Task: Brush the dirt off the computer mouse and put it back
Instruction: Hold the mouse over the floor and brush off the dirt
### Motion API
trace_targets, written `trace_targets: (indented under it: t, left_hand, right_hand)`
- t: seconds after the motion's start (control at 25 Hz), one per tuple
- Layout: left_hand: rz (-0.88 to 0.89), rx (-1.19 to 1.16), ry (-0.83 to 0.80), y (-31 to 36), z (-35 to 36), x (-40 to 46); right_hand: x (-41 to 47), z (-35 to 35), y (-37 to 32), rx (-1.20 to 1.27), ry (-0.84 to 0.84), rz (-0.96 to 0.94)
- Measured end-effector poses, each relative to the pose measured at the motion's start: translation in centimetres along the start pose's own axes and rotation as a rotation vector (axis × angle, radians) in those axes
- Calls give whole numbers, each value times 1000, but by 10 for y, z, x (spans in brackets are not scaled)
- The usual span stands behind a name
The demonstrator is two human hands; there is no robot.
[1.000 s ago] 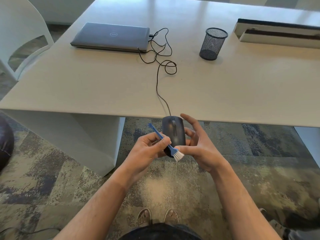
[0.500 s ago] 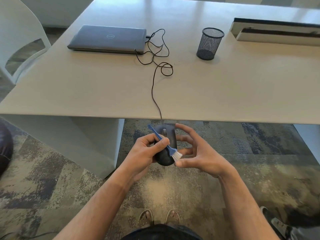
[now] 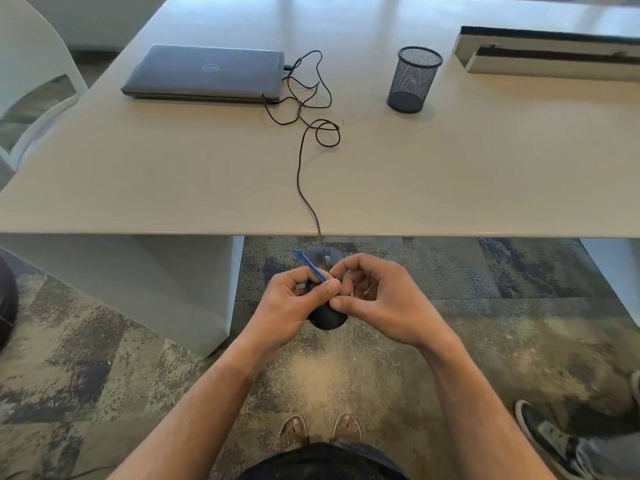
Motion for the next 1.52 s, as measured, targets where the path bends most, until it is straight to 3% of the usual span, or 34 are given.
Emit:
trace_targets:
  t: [0.28,0.48,0.56,1.16,1.36,1.52]
  left_hand:
    - [27,0,-42,2,-2,-4]
    - [-29,-52,-34,-8,-8,-6]
    - [-70,-98,-23,-14,-11,-8]
    - [-94,-88,-39,-4,-29,-12]
    - [-101,-88,-44,-1,-30,-12]
    - [-89,-71,-36,3,-29,-12]
  right_hand:
    - [3,-15,8,-60,48,16]
    - [7,-47,36,434,374,169]
    - [15,-49,44,548,431,226]
    - [57,-16,33,409,199,234]
    - [61,-28,28,437,277,210]
    - [71,-12,24,406,244,216]
Point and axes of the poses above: each hand's wrist, its own x-axis towards the middle knuckle, its own z-axis out of the palm, y = z × x, the point moved 10 cm from there along x, towards the middle knuckle, and after that the axes turned 1 degree about x, right-handed, at the moved point
